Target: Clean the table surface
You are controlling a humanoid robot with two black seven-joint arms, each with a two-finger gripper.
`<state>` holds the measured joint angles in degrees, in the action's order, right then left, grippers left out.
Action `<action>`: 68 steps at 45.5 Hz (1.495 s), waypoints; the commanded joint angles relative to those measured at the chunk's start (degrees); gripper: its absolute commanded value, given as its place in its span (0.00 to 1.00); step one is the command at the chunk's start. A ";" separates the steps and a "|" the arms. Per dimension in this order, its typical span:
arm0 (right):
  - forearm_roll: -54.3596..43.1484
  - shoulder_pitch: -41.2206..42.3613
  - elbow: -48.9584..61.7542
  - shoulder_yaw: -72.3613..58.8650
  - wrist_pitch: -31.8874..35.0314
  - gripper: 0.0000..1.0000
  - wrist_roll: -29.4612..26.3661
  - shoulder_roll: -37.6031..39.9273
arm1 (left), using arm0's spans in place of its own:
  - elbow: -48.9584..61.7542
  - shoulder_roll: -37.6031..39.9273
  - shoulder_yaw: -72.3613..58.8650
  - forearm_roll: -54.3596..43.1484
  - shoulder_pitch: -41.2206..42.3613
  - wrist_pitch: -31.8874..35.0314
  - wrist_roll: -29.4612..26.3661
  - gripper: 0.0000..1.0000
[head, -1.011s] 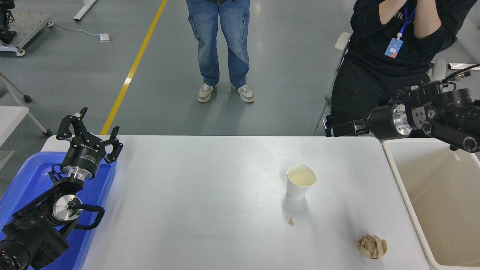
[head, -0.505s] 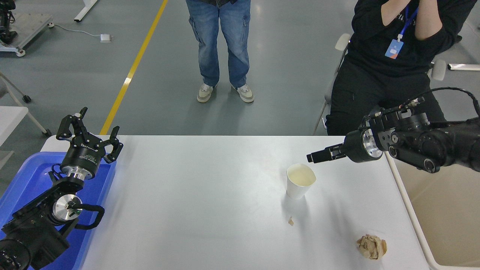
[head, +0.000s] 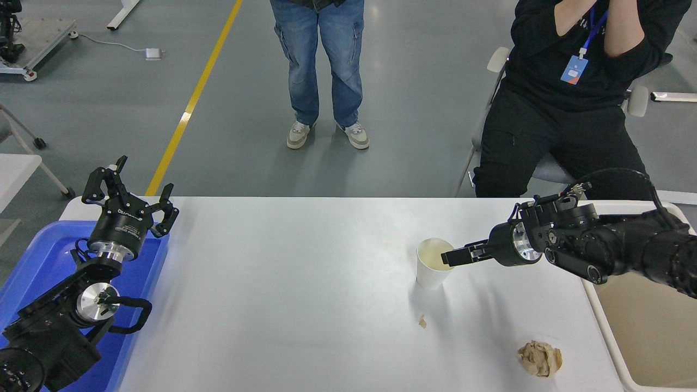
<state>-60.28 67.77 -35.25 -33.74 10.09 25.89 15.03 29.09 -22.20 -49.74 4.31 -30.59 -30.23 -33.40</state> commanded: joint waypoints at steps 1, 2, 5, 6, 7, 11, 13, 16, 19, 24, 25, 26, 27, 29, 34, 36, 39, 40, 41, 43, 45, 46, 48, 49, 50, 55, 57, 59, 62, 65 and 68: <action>-0.01 -0.53 1.94 -0.09 -0.60 0.97 -0.05 -1.94 | 0.00 -0.04 0.00 0.00 0.00 0.00 0.00 1.00; -0.01 -0.62 2.20 -0.09 -0.60 0.97 -0.05 -2.20 | 0.00 0.05 0.00 0.00 0.00 0.00 0.00 1.00; -0.01 -0.62 2.82 -0.88 -0.69 0.96 0.04 -2.55 | 0.00 -0.04 0.00 0.00 0.00 0.00 0.00 1.00; -0.01 -0.62 2.91 -1.15 -0.69 0.95 0.04 -2.73 | 0.00 0.05 0.00 0.00 0.00 0.00 0.00 1.00; -0.01 -0.62 2.99 -1.32 -0.77 0.94 0.04 -2.82 | 0.00 0.05 0.00 0.00 0.00 0.00 0.00 1.00; -0.01 -0.71 3.08 -1.59 -1.13 0.89 0.13 -2.82 | 0.00 -0.04 0.00 0.00 0.00 0.00 0.00 1.00; -0.01 -0.71 3.52 -1.68 -1.21 0.87 0.22 -2.91 | 0.00 0.05 0.00 0.00 0.00 0.00 0.00 1.00; -0.01 -0.97 5.19 -1.68 -1.21 0.83 0.48 -3.69 | 0.00 0.05 0.00 0.00 0.00 0.00 0.00 1.00; -0.01 -1.32 5.72 -1.68 -1.21 0.78 0.66 -3.96 | 0.00 0.05 0.00 0.00 0.00 0.00 0.00 1.00; -0.10 -1.41 5.98 -1.76 -1.21 0.62 0.83 -3.96 | 0.00 -0.04 0.00 0.00 0.00 0.00 0.00 1.00; -0.10 -1.41 5.98 -1.76 -1.13 0.60 0.83 -3.96 | 0.00 -0.04 0.00 0.00 0.00 0.00 0.00 1.00; -0.10 -1.50 5.98 -1.76 -1.13 0.57 0.83 -3.96 | 0.00 0.05 0.00 0.00 0.00 0.00 0.00 1.00; -0.10 -1.50 5.98 -1.76 -1.13 0.54 0.83 -3.96 | 0.00 -0.04 0.00 0.00 0.00 0.00 0.00 1.00; -0.19 -1.59 5.98 -1.94 -1.13 0.42 0.92 -3.96 | 0.00 0.05 0.00 0.00 0.00 0.00 0.00 1.00; -0.27 -1.50 5.98 -4.83 -1.13 0.09 2.32 -3.96 | 0.00 0.05 0.00 0.00 0.00 0.00 0.00 1.00; -0.19 -1.41 5.99 -5.89 -1.13 0.00 3.20 -3.96 | 0.00 0.05 0.00 0.00 0.00 0.00 0.00 1.00; -0.27 -1.41 6.33 -6.51 -1.13 0.00 4.26 -3.96 | 0.00 -0.04 0.00 0.00 0.00 0.00 0.00 1.00; -0.27 -1.41 6.51 -6.51 -1.13 0.00 4.43 -4.05 | 0.00 0.05 0.00 0.00 0.00 0.00 0.00 1.00; -0.27 -1.41 6.77 -6.51 -1.13 0.00 4.61 -4.05 | 0.00 -0.04 0.00 0.00 0.00 0.00 0.00 1.00; -0.27 -1.41 7.04 -6.60 -1.13 0.00 4.88 -4.05 | 0.00 0.05 0.00 0.00 0.00 0.00 0.00 1.00; -0.27 -1.41 7.13 -6.69 -1.13 0.00 5.23 -4.05 | 0.00 -0.04 0.00 0.00 0.00 0.00 0.00 1.00; -0.27 -1.41 7.13 -6.69 -1.13 0.00 5.40 -4.05 | 0.00 0.05 0.00 0.00 0.00 0.00 0.00 1.00; -0.27 -1.41 7.39 -6.69 -1.13 0.00 5.49 -4.05 | 0.00 -0.04 0.00 0.00 0.00 0.00 0.00 1.00; -0.27 -1.41 7.39 -6.60 -1.13 0.00 5.58 -4.05 | 0.00 -0.04 0.00 0.00 0.00 0.00 0.00 1.00; -0.27 -1.41 7.39 -6.60 -1.13 0.00 5.58 -4.05 | 0.00 0.05 0.00 0.00 0.00 0.00 0.00 1.00; -0.27 -1.32 7.39 -6.51 -1.21 0.00 6.02 -4.05 | 0.00 0.05 0.00 0.00 0.00 0.00 0.00 1.00; -0.19 -1.15 7.39 -6.51 -1.21 0.00 6.63 -4.05 | 0.00 -0.04 0.00 0.00 0.00 0.00 0.00 1.00; -0.19 -1.06 7.48 -6.51 -1.21 0.00 7.25 -4.05 | 0.00 0.05 0.00 0.00 0.00 0.00 0.00 1.00; -0.10 -0.88 7.48 -6.34 -1.21 0.00 7.77 -4.05 | 0.00 0.05 0.00 0.00 0.00 0.00 0.00 1.00; 0.08 -0.80 7.83 -5.98 -1.22 0.00 7.95 -4.05 | 0.00 0.05 0.00 0.00 0.00 0.00 0.00 1.00; 0.43 -0.71 8.44 -5.72 -1.21 0.00 8.48 -3.96 | 0.00 0.05 0.00 0.00 0.00 0.00 0.00 1.00</action>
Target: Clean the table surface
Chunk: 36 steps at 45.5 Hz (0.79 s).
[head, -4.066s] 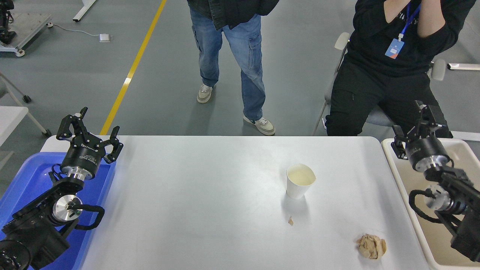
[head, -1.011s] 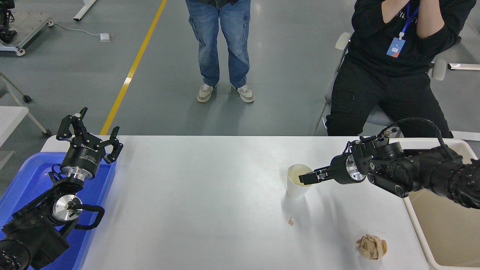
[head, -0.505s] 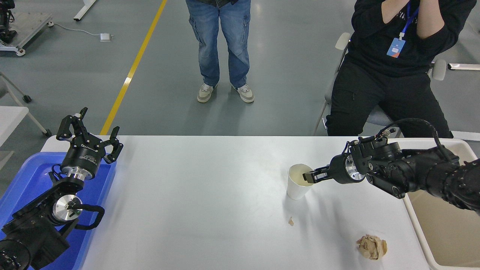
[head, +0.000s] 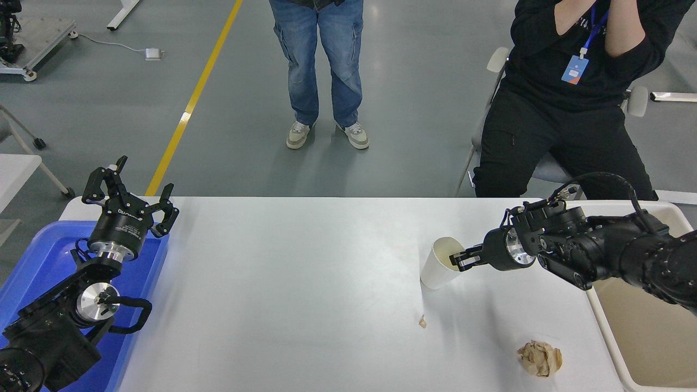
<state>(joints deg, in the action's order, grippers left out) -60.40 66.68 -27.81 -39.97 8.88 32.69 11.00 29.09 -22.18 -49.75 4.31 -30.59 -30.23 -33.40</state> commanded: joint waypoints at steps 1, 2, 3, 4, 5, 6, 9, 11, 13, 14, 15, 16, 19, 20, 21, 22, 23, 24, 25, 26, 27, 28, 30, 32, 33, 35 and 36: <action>0.63 0.55 1.09 0.60 -0.01 0.00 1.94 0.07 | 0.00 -0.06 0.00 0.00 0.00 0.00 0.00 1.00; 0.63 0.64 1.09 0.69 -0.01 0.00 2.20 0.07 | 0.00 0.03 0.00 0.00 0.00 0.00 0.00 1.00; 0.72 0.99 1.09 0.77 -0.01 0.00 2.55 0.07 | -0.08 -0.06 0.00 0.00 0.00 0.00 0.00 1.00; 0.81 1.25 1.09 0.77 0.08 0.00 2.99 0.16 | 0.00 0.03 0.00 0.00 0.00 0.00 0.00 1.00; 0.81 1.52 1.09 0.86 0.08 0.00 3.43 0.34 | 0.00 -0.06 0.00 0.00 0.00 0.00 0.00 1.00; 0.98 1.78 1.09 0.86 0.17 0.00 3.87 0.43 | 0.00 -0.06 0.00 0.00 0.00 0.00 0.00 1.00; 2.56 2.83 1.09 0.95 0.34 0.00 5.45 1.21 | 0.00 0.03 0.00 0.00 0.00 0.00 0.00 1.00; 4.58 3.71 1.00 0.95 0.52 0.00 6.42 2.18 | 0.00 -0.06 0.00 0.00 0.00 0.00 0.00 1.00; 6.86 4.59 0.91 0.95 0.69 0.00 7.21 3.15 | 0.00 -0.06 0.00 0.00 0.00 0.00 0.00 1.00; 7.92 5.12 0.91 0.95 0.70 0.00 7.56 3.67 | 0.00 -0.06 0.00 0.00 0.00 0.00 0.00 1.00; 8.89 5.65 0.91 0.95 0.78 0.00 7.83 4.20 | 0.00 0.03 0.00 0.00 0.00 0.00 0.00 1.00; 9.68 6.17 0.83 0.95 0.87 0.00 8.18 4.73 | 0.00 -0.06 0.00 0.00 0.00 0.00 0.00 1.00; 11.61 7.58 0.83 0.95 1.48 0.00 9.50 6.57 | 0.00 0.03 0.00 0.00 0.00 0.00 0.00 1.00; 12.23 8.02 0.83 0.95 1.83 0.00 9.94 7.19 | 0.00 0.03 0.00 0.00 0.00 0.00 0.00 1.00; 12.76 8.37 0.91 1.04 2.10 0.00 10.20 7.80 | 0.00 -0.06 0.00 0.00 0.00 0.00 0.00 1.00; 13.46 8.72 0.91 1.13 2.28 0.00 10.46 8.42 | 0.00 0.03 0.00 0.00 0.00 0.00 0.00 1.00; 14.16 8.99 0.91 1.39 2.63 0.00 10.64 9.21 | -0.08 -0.06 0.00 0.00 0.00 0.00 0.00 1.00; 14.86 9.25 0.91 1.65 2.80 0.00 10.90 9.91 | 0.00 -0.06 0.00 0.00 0.00 0.00 0.00 1.00; 15.65 9.52 0.91 1.91 3.15 0.00 11.17 10.79 | 0.00 -0.06 0.00 0.00 0.00 0.00 0.00 1.00; 16.27 9.69 0.91 2.18 3.50 0.00 11.43 11.58 | 0.00 -0.06 0.00 0.00 0.00 0.00 0.00 1.00; 16.89 9.96 0.91 2.35 3.94 0.00 11.69 12.28 | 0.00 -0.06 0.00 0.00 0.00 0.00 0.00 1.00; 17.41 10.22 1.00 2.53 4.47 0.00 11.87 13.16 | 0.00 -0.06 0.00 0.00 0.00 0.00 0.00 1.00; 18.38 10.66 1.09 3.23 5.26 0.00 12.22 14.74 | 0.00 0.03 0.00 0.00 0.00 0.00 0.00 1.00; 19.17 11.10 1.18 4.28 5.79 0.00 12.31 16.33 | 0.00 -0.06 0.00 0.00 0.00 0.00 0.00 1.00; 19.53 11.10 1.18 4.81 5.97 0.00 12.31 17.20 | -0.08 0.03 0.00 0.00 0.00 0.00 0.00 1.00; 20.06 11.19 1.27 5.87 6.49 0.00 12.31 18.79 | 0.00 0.03 0.00 0.00 0.00 0.00 0.00 1.00; 20.23 11.19 1.44 6.39 6.67 0.00 12.31 19.58 | 0.00 0.03 0.00 0.00 0.00 0.00 0.00 1.00</action>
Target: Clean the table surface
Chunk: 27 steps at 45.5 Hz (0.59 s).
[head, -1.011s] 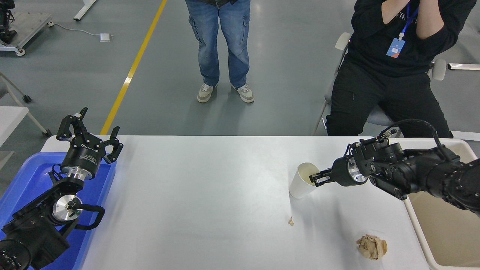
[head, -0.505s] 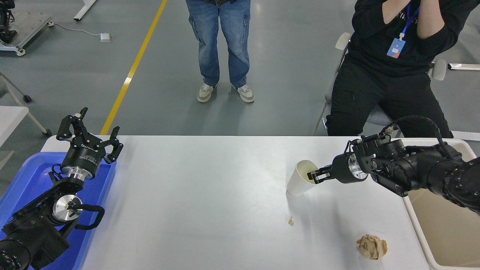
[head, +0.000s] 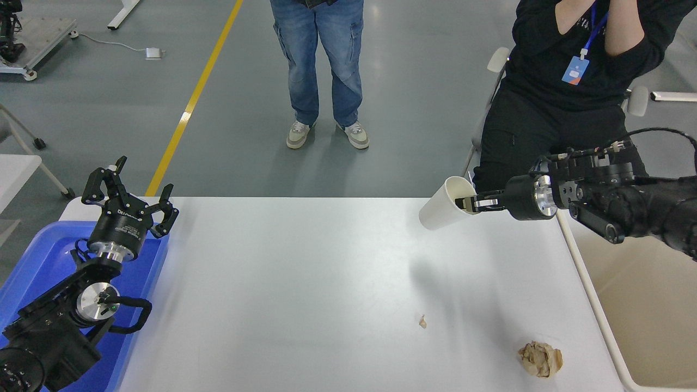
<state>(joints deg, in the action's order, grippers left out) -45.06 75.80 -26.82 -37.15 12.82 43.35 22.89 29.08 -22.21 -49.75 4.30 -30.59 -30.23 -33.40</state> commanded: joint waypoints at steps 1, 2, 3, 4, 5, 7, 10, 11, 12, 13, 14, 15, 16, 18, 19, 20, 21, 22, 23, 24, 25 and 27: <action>5.07 2.07 0.72 4.01 2.91 0.00 1.65 8.40 | 0.01 -0.03 0.00 0.01 0.00 0.00 0.00 1.00; 5.24 1.99 1.07 4.45 3.17 0.00 1.65 9.10 | 0.01 0.06 0.00 0.01 0.00 0.00 0.00 1.00; 5.42 1.90 1.42 4.80 3.43 0.00 1.65 9.71 | 0.01 0.06 0.00 0.01 0.00 0.00 0.00 1.00; 5.60 1.64 1.86 5.16 3.61 0.00 1.65 10.24 | 0.01 0.06 0.00 0.01 0.00 0.00 0.00 1.00; 5.95 1.46 2.56 5.68 3.87 0.00 1.65 10.86 | 0.01 0.06 0.00 0.01 0.00 0.00 0.00 1.00; 6.65 1.02 4.22 6.30 4.40 0.00 1.56 11.74 | 0.01 -0.03 0.00 0.01 0.00 0.00 0.00 1.00; 9.89 -0.38 9.84 6.48 6.33 0.00 1.56 12.80 | 0.01 -0.03 0.00 0.01 0.00 0.00 0.00 1.00; 10.86 -0.91 11.42 6.48 6.86 0.00 1.47 12.88 | 0.01 -0.03 0.00 0.01 0.00 0.00 0.00 1.00; 11.65 -1.61 13.27 6.48 7.39 0.00 1.38 12.89 | 0.01 0.06 0.00 0.01 0.00 0.00 0.00 1.00; 12.53 -2.23 15.11 6.48 7.91 0.00 1.29 12.89 | 0.01 0.06 0.00 0.01 0.00 0.00 0.00 1.00; 13.24 -2.93 16.96 6.48 8.53 0.00 1.21 12.89 | 0.01 0.06 0.00 0.01 0.00 0.00 0.00 1.00; 14.03 -3.63 19.07 6.48 9.06 0.00 1.03 12.89 | 0.01 0.06 0.00 0.01 0.00 0.00 0.00 1.00; 14.90 -4.42 21.00 6.48 9.67 0.00 0.86 12.80 | 0.01 -0.03 0.00 0.01 0.00 0.00 0.00 1.00; 16.58 -6.18 24.61 6.48 10.64 0.00 0.59 12.53 | 0.01 -0.03 0.00 0.01 0.00 0.00 0.00 1.00; 17.37 -6.97 26.10 6.48 11.08 0.00 0.50 12.45 | 0.01 -0.03 0.00 0.01 0.00 0.00 0.00 1.00; 18.07 -7.68 27.34 6.48 11.26 0.00 0.24 12.45 | 0.01 0.06 0.00 0.01 0.00 0.00 0.00 1.00; 18.69 -8.47 28.31 6.48 11.35 0.00 -0.20 12.45 | 0.01 -0.03 0.00 0.01 0.00 0.00 0.00 1.00; 19.21 -9.08 29.27 6.48 11.35 0.00 -0.81 12.45 | 0.01 0.06 0.00 0.01 0.00 0.00 0.00 1.00; 19.66 -9.61 29.89 6.48 11.35 0.00 -1.60 12.45 | 0.01 -0.03 -0.09 0.01 0.00 0.00 0.00 1.00; 19.92 -10.23 30.42 6.48 11.35 0.00 -2.56 12.62 | 0.01 0.06 0.00 0.01 0.00 0.00 0.00 1.00; 20.10 -10.67 30.77 6.56 11.35 0.00 -3.53 12.80 | 0.01 0.06 0.00 0.01 0.00 0.00 0.00 1.00; 20.54 -11.72 31.21 6.57 11.35 0.00 -5.73 12.88 | 0.01 -0.03 0.00 0.01 0.00 0.00 0.00 1.00</action>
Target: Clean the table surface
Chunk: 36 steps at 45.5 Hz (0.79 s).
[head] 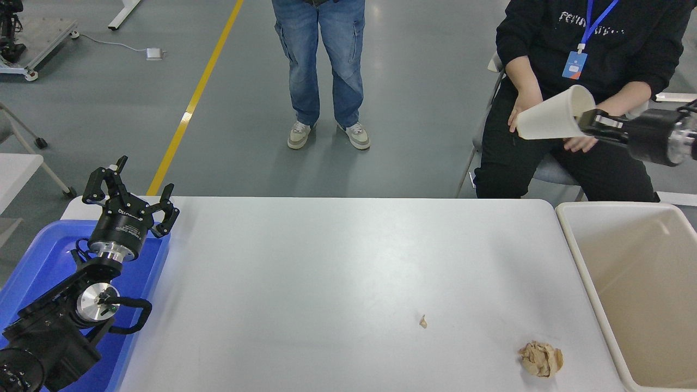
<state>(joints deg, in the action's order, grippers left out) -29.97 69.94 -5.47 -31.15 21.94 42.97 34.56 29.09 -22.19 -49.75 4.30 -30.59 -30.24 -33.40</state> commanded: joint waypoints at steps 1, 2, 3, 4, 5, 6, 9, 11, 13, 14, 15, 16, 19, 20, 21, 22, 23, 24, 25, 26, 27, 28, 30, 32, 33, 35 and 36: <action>5.71 -6.30 10.13 0.65 2.06 0.00 -6.49 1.30 | 0.00 -0.04 0.00 0.00 0.00 0.01 0.00 1.00; 5.97 -6.82 10.39 0.82 2.06 0.00 -7.81 1.30 | 0.00 -0.04 0.00 0.00 0.00 0.01 0.00 1.00; 6.33 -7.35 10.65 1.09 2.06 0.00 -8.95 1.30 | 0.00 -0.04 0.00 0.00 0.00 0.01 0.00 1.00; 6.59 -7.97 11.01 1.44 1.97 0.00 -10.27 1.39 | 0.00 0.04 0.00 0.00 0.00 0.01 0.00 1.00; 6.94 -8.67 11.44 1.79 1.97 0.00 -11.41 1.39 | 0.00 -0.04 0.00 0.00 0.00 0.01 0.00 1.00; 7.03 -9.28 11.88 2.31 1.97 0.00 -12.64 1.39 | 0.00 -0.04 0.00 0.00 0.00 0.01 0.00 1.00; 7.30 -10.78 13.47 3.63 1.88 0.00 -16.42 1.39 | 0.00 -0.04 0.00 0.00 0.00 0.01 0.00 1.00; 7.30 -11.40 13.99 4.78 1.88 0.00 -19.06 1.39 | 0.00 0.04 0.00 0.00 0.00 0.01 0.00 1.00; 7.30 -11.75 14.09 5.92 1.70 0.00 -21.69 1.39 | 0.00 -0.04 0.00 0.00 0.00 0.01 0.00 1.00; 7.30 -11.93 14.17 6.53 1.79 0.00 -22.75 1.39 | 0.00 -0.04 0.00 0.00 0.00 0.01 0.00 1.00; 7.30 -12.10 14.17 6.80 1.70 0.00 -23.63 1.47 | 0.00 -0.04 0.00 0.00 0.00 0.01 0.00 1.00; 7.21 -12.36 14.26 7.15 1.70 0.00 -24.51 1.65 | 0.00 -0.04 0.00 0.00 0.00 0.01 0.00 1.00; 7.30 -13.24 14.26 7.59 1.62 0.00 -25.92 2.00 | 0.00 -0.04 0.00 0.00 0.00 0.01 0.00 1.00; 7.21 -13.42 14.26 7.68 1.35 0.00 -26.27 2.00 | 0.00 0.04 0.00 0.00 0.00 0.01 0.00 1.00; 7.21 -13.51 14.35 7.68 1.09 0.00 -26.71 2.00 | 0.00 0.04 0.00 0.00 0.00 0.01 0.00 1.00; 7.21 -13.51 14.35 7.77 0.74 0.00 -27.06 1.92 | 0.00 0.04 0.00 0.00 0.00 0.01 0.00 1.00; 7.21 -13.60 14.35 7.77 0.21 0.00 -27.68 2.00 | 0.00 0.04 0.00 0.00 0.00 0.01 0.00 1.00; 7.21 -13.77 14.35 7.77 -0.40 0.00 -28.38 1.92 | 0.00 0.04 0.00 0.00 0.00 0.01 0.00 1.00; 7.21 -13.86 14.26 7.68 -1.10 0.00 -29.25 1.92 | 0.00 -0.04 0.00 0.00 0.00 0.01 0.00 1.00; 7.21 -14.21 14.26 7.68 -1.63 0.00 -30.31 1.92 | 0.00 0.04 0.00 0.00 0.00 0.01 0.00 1.00; 7.21 -14.47 14.26 7.77 -2.25 0.00 -31.36 1.83 | 0.00 0.04 0.00 0.00 0.00 0.01 0.00 1.00; 7.29 -14.82 14.26 7.77 -2.77 0.00 -32.50 1.74 | 0.00 0.04 0.00 0.00 0.00 0.01 0.00 1.00; 7.38 -15.70 14.26 7.86 -4.26 0.00 -35.48 1.48 | 0.00 0.04 0.00 0.00 0.00 0.01 0.00 1.00; 7.38 -16.06 14.17 8.21 -5.06 0.00 -36.82 1.39 | 0.00 0.04 0.00 0.00 0.00 -0.08 0.00 1.00; 7.38 -16.23 14.17 8.56 -5.32 0.00 -37.52 1.39 | 0.00 0.04 0.00 0.00 0.00 0.00 0.00 1.00; 7.30 -16.85 14.17 9.61 -6.03 0.00 -38.49 1.30 | 0.00 -0.04 0.00 0.00 0.00 0.01 0.00 1.00; 7.30 -17.37 14.17 10.22 -6.47 0.00 -38.93 1.13 | 0.00 0.04 0.00 0.00 0.00 0.01 0.00 1.00</action>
<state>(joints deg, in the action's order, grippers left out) -22.86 55.69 8.30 -23.68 19.56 12.32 36.15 29.09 -22.17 -49.75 4.30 -30.59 -30.24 -33.40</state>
